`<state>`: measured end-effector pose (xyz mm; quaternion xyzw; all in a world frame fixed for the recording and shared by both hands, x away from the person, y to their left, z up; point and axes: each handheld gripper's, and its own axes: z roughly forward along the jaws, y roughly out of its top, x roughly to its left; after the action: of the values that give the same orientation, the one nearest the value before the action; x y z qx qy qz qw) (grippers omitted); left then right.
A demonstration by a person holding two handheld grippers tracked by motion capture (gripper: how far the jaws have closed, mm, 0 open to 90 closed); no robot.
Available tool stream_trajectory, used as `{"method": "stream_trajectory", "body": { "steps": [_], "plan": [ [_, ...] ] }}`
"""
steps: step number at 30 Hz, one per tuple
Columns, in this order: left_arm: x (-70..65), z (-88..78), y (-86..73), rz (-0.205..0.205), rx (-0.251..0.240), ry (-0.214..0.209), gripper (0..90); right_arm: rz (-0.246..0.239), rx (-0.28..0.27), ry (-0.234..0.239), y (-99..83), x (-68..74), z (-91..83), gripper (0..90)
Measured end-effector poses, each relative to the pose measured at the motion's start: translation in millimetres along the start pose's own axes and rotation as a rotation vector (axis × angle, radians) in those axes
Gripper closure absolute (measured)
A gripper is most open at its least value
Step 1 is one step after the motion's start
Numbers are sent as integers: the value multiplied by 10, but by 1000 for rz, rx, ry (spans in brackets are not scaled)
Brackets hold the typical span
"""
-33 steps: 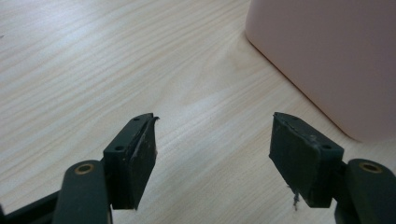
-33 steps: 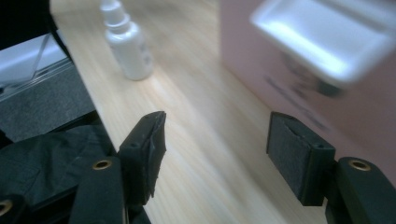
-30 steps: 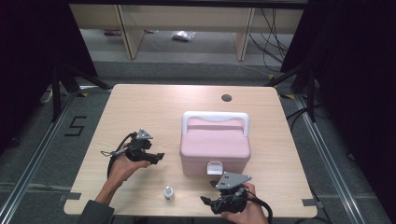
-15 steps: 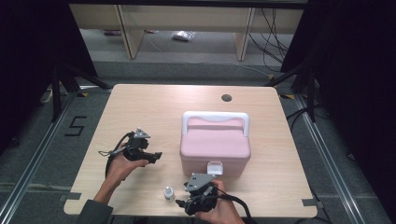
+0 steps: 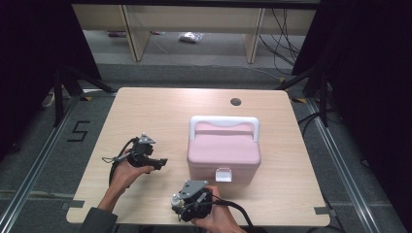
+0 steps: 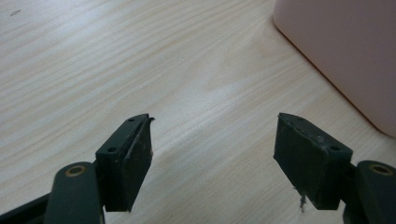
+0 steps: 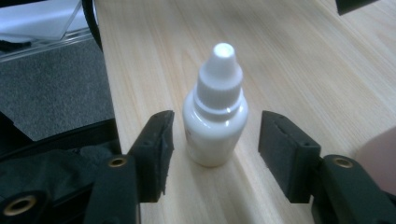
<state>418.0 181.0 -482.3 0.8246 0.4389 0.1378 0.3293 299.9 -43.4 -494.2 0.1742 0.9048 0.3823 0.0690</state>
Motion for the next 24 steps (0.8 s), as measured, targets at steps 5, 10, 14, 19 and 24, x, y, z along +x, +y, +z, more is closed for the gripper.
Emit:
{"method": "stream_trajectory", "body": {
  "steps": [5,10,14,19,24],
  "plan": [
    [4,-3,1,-2,3,-3,272,-13,22,-1,25,4,47,539],
    [-8,19,-5,5,7,-1,272,-29,11,6,36,9,75,602],
    [-7,17,-8,2,9,-4,272,-35,3,2,35,-5,2,603],
    [-15,13,-4,4,8,-6,272,-8,-7,0,-32,-57,-207,603],
    [-25,28,-8,4,13,-7,272,19,2,-14,-178,-148,-424,603]
  ]
}}
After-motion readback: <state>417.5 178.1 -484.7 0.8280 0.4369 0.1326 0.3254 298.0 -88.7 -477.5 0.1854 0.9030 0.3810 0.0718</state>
